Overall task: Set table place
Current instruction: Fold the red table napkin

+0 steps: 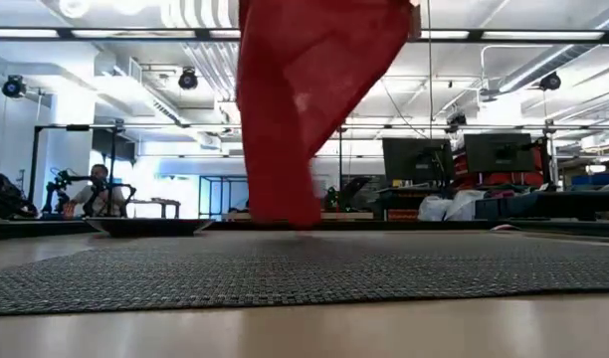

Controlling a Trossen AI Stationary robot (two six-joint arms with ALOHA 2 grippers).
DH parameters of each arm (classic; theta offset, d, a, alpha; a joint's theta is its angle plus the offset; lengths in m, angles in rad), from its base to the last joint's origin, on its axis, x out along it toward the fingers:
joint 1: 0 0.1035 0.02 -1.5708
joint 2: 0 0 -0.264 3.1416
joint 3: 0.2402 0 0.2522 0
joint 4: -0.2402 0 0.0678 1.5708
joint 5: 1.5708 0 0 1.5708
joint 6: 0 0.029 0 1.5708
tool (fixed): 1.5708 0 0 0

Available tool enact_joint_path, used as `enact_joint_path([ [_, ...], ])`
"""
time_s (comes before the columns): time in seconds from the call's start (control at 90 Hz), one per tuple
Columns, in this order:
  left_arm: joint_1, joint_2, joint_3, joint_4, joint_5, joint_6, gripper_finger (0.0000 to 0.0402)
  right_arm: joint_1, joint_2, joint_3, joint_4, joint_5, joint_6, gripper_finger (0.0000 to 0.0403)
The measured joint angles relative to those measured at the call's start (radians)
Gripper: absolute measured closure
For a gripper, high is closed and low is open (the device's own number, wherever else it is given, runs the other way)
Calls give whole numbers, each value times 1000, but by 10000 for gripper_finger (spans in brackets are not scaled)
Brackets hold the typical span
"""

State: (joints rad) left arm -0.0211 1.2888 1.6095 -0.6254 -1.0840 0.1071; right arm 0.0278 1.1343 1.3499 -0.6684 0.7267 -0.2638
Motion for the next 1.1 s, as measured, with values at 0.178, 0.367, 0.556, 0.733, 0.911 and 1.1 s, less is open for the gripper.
enact_joint_path([
  [0.178, 52, 4, 53, 23, -15, 65, 401, -44, -6, 20, -11, 13, -64, 403],
  [0.367, 56, 3, 79, 19, 7, 72, 401, -60, -34, 69, -7, -7, -68, 403],
  [0.556, 48, 12, 70, 9, 87, 55, 401, -64, -47, 39, -53, -297, 62, 403],
  [0.733, 47, 39, 68, 8, 107, 64, 401, -68, -2, -45, -23, -466, 160, 397],
  [0.911, 47, 58, 68, 9, 108, 64, 401, -59, 117, -186, 208, -549, 228, 340],
  [1.1, 47, 58, 68, 8, 108, 64, 401, -58, 261, -309, 582, -546, 269, 247],
])
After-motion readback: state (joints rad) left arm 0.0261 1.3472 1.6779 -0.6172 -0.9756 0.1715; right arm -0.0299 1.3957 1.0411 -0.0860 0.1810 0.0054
